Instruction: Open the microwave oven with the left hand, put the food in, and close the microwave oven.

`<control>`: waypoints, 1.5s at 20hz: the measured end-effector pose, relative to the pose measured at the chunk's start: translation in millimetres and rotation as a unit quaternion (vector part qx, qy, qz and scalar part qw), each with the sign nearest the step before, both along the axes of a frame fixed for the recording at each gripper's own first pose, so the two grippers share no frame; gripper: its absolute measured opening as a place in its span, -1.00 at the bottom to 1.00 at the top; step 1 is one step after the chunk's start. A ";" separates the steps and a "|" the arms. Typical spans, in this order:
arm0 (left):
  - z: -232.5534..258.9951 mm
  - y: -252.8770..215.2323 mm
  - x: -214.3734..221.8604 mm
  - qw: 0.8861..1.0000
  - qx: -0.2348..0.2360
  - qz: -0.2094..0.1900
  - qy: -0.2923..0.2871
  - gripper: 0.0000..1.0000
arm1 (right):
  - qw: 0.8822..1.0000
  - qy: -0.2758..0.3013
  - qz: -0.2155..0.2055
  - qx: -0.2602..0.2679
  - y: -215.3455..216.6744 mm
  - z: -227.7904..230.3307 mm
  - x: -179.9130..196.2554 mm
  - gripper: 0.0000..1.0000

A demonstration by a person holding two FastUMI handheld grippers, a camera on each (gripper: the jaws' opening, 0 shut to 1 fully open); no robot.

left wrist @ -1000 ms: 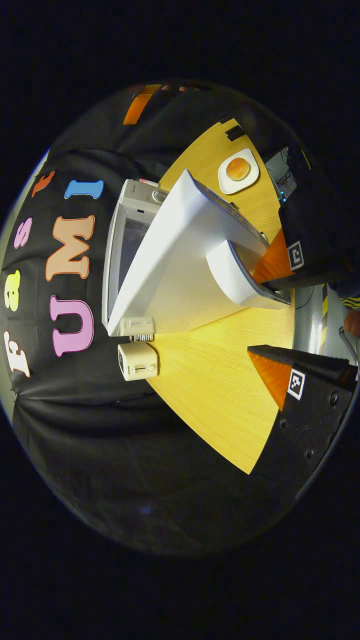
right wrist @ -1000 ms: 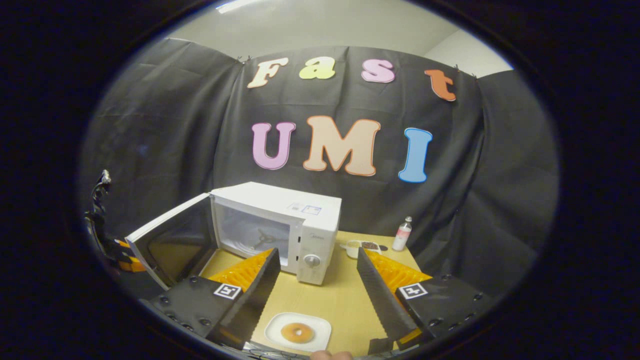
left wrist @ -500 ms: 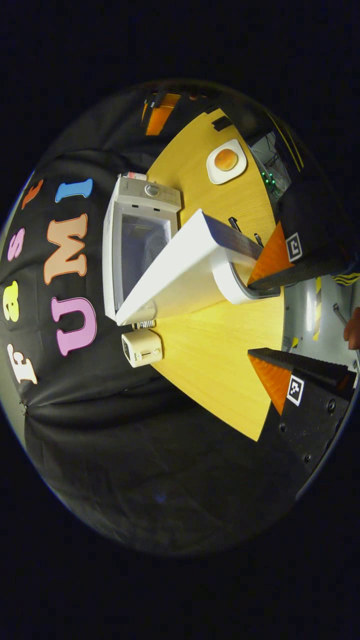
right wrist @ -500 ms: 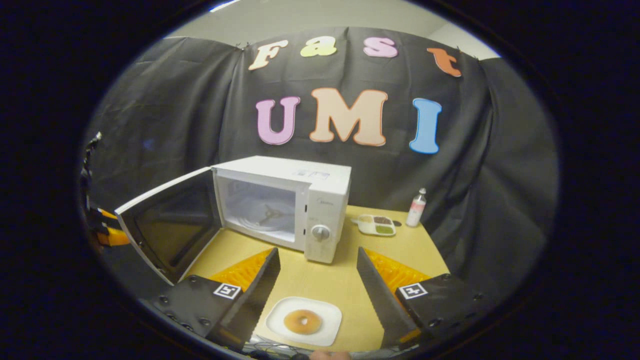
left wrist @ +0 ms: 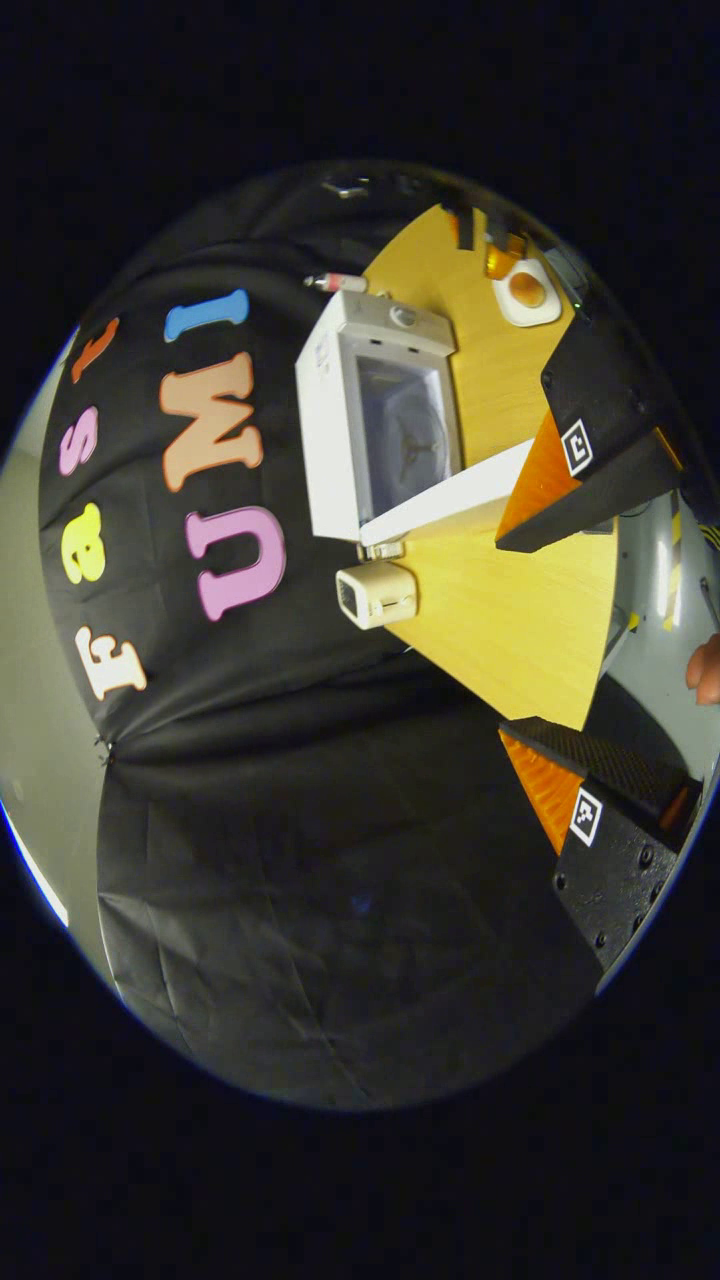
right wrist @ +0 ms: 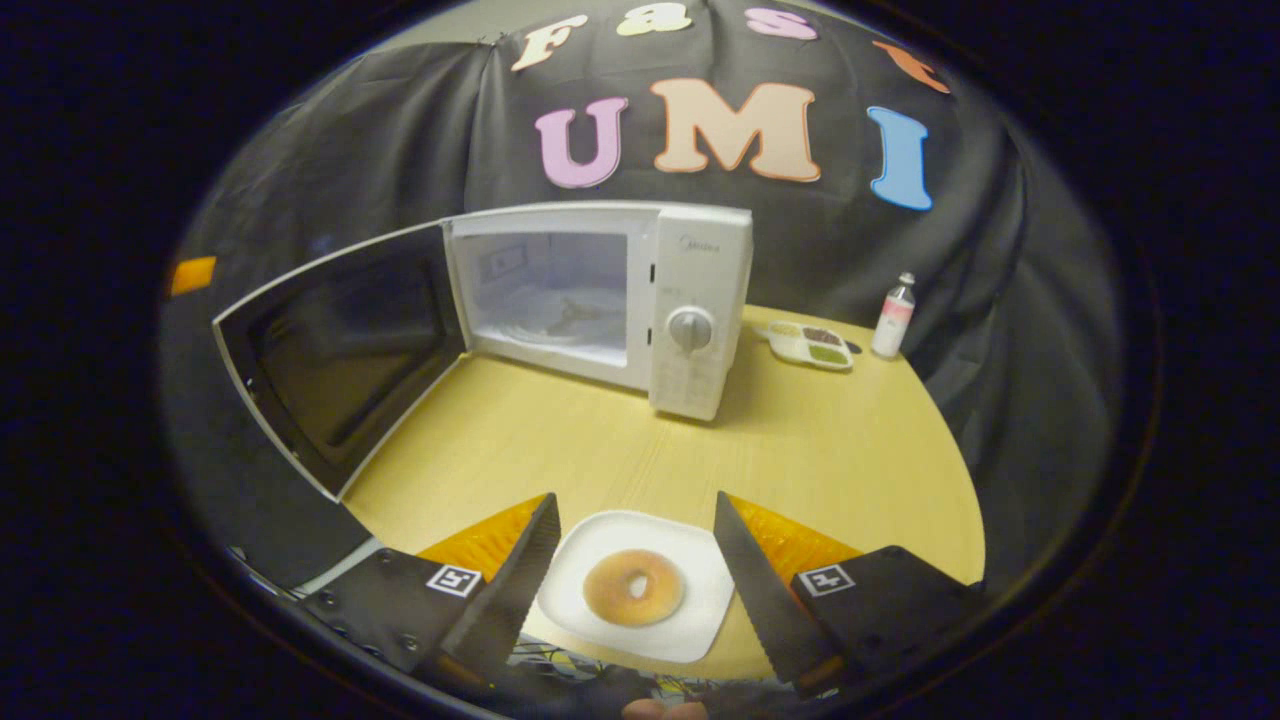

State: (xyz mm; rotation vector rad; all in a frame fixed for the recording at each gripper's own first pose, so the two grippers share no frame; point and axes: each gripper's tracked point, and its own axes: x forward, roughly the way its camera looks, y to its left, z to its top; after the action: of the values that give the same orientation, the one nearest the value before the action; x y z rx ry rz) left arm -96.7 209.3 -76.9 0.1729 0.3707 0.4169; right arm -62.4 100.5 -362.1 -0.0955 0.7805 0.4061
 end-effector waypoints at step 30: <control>81.4 -70.7 88.8 0.991 -0.075 -0.050 -0.100 0.89 | 0.990 0.135 -0.029 -0.006 -5.0 -86.6 -30.9 0.92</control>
State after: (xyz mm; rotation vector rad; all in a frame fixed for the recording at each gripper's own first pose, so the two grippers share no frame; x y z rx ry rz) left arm -7.9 138.6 4.5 0.0014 0.1945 0.3034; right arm -93.4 95.5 -448.7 -0.0290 1.0507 0.3625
